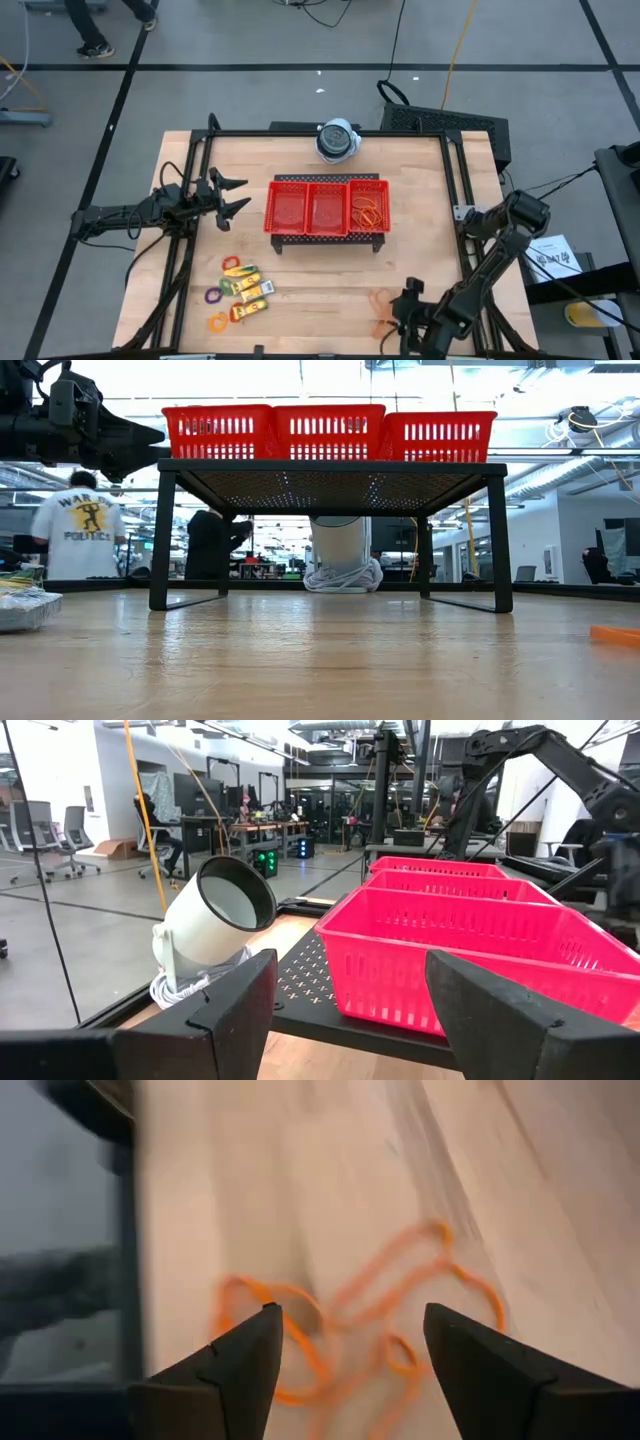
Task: Pick & Place Office Desk Supplies
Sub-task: Put the orange rubber band into the right red bin
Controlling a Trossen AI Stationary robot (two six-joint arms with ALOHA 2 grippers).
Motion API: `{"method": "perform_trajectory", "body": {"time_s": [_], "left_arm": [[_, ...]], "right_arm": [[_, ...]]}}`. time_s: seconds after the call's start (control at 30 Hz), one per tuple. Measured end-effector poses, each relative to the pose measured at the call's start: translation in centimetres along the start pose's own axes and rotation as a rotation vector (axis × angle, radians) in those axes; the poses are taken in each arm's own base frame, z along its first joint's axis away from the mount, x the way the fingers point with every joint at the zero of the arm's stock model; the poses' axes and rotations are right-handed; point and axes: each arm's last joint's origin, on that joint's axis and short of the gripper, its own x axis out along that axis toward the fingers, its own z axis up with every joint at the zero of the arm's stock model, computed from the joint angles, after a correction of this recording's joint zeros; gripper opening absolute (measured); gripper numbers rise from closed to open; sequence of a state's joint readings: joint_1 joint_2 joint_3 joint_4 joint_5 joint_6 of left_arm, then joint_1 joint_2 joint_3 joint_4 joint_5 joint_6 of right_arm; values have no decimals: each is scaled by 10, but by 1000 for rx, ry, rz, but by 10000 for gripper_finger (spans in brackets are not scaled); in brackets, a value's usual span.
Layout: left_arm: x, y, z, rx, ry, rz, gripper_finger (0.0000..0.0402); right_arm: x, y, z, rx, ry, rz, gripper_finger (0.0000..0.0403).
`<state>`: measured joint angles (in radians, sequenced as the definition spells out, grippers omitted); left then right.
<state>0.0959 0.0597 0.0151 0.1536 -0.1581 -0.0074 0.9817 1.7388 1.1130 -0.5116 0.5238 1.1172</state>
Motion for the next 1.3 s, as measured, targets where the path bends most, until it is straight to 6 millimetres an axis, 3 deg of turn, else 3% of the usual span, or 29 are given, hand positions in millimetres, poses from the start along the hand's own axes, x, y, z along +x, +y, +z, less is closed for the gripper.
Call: {"method": "perform_trajectory", "body": {"time_s": [0.23, 0.67, 1.3], "left_arm": [[0, 0, 0, 0, 0, -1, 267], [0, 0, 0, 0, 0, -1, 267], [0, 0, 0, 0, 0, 0, 267]], "right_arm": [[23, -23, -19, 77, 38, -85, 211], [36, -39, -34, 175, 3, -64, 178], [40, -47, -40, 230, -34, -91, 39]]}}
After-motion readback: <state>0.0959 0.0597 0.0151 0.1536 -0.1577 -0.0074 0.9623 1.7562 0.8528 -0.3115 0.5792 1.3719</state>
